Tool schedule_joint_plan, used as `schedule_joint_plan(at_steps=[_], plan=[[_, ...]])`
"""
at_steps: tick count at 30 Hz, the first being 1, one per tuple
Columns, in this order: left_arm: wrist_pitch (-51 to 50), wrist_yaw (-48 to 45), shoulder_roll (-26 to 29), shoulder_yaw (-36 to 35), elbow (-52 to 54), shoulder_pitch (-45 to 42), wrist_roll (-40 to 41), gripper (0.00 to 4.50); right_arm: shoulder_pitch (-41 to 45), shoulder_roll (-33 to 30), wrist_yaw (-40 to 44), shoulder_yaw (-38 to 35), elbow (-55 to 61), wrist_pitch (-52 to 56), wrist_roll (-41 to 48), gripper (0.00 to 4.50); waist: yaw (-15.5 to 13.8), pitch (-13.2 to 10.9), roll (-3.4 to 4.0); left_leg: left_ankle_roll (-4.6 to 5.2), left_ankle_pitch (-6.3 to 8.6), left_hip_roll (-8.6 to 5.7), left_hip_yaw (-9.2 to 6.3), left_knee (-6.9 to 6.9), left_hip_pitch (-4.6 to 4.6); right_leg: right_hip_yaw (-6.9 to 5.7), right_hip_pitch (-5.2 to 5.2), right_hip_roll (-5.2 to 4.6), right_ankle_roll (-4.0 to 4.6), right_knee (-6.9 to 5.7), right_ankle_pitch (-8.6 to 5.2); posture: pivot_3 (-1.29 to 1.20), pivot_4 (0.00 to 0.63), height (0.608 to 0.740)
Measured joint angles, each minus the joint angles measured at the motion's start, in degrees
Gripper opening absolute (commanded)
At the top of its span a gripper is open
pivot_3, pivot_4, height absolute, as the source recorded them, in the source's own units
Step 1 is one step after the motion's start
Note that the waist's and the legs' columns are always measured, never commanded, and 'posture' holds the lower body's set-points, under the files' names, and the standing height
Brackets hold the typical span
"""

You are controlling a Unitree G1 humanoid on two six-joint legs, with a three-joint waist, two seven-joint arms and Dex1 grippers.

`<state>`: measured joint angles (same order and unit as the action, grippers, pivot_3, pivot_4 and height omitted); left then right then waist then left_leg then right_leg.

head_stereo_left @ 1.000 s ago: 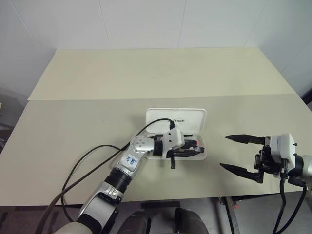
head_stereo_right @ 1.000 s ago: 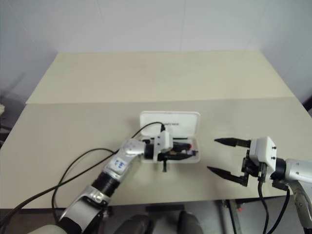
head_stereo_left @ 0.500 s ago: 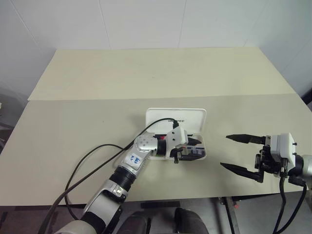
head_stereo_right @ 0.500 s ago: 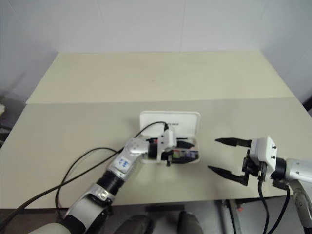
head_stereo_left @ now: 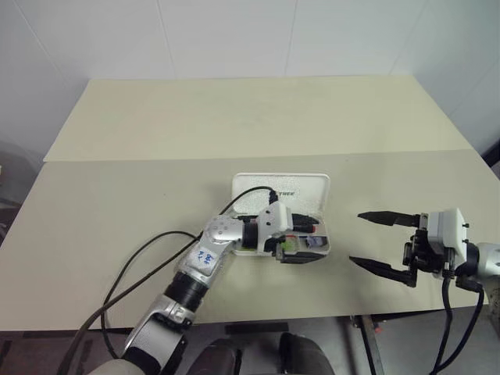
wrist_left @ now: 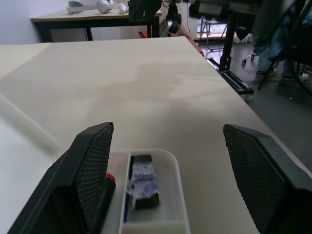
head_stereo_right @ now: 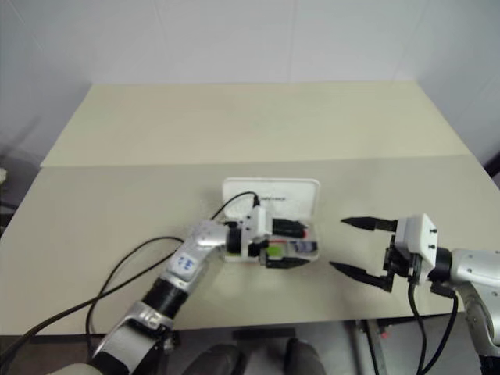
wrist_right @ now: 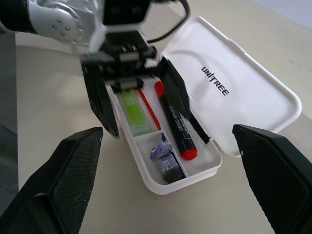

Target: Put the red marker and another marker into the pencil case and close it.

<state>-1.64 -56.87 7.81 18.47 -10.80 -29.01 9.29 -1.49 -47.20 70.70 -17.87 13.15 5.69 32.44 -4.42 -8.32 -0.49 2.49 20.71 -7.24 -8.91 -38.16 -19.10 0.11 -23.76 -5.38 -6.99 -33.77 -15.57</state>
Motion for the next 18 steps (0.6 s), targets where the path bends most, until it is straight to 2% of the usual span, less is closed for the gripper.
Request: schedule_joint_plan(at_steps=[7,11,14,18], plan=[[-6.2,2.1,9.1,-5.9,15.0,8.6,3.1,3.85,2.9,0.5,1.2,2.2,-4.0,-1.9,-1.1,4.5,-0.1,0.0,0.0,-0.01,-0.01,0.01,-0.01,-0.02,0.02,0.03,0.02,0.01,0.01,-0.02,0.0,0.0,0.15,0.74],[-7.2,2.7,14.4,-12.3,21.1,14.1,6.7,2.55,5.7,0.7,2.6,3.3,-7.5,-3.4,-1.5,4.5,0.1,0.0,-0.01,-0.01,0.0,0.02,0.01,0.03,0.05,0.04,0.02,0.01,0.01,-0.01,0.0,0.0,0.15,0.74],[-7.1,3.1,17.9,-17.5,21.9,16.0,8.1,1.5,6.8,0.9,3.6,4.4,-10.1,-4.2,-1.9,4.5,0.1,0.0,0.03,-0.02,0.0,0.03,-0.01,0.07,0.06,0.02,0.0,0.03,0.03,-0.01,-0.01,0.0,0.15,0.74],[-6.9,3.5,20.1,-20.6,21.9,16.6,9.0,0.15,8.6,1.1,4.5,4.7,-11.8,-4.9,-2.2,4.5,-0.1,0.0,0.03,-0.01,0.0,0.0,-0.01,0.06,0.04,0.02,0.02,0.0,0.05,0.0,0.0,0.0,0.15,0.74]])
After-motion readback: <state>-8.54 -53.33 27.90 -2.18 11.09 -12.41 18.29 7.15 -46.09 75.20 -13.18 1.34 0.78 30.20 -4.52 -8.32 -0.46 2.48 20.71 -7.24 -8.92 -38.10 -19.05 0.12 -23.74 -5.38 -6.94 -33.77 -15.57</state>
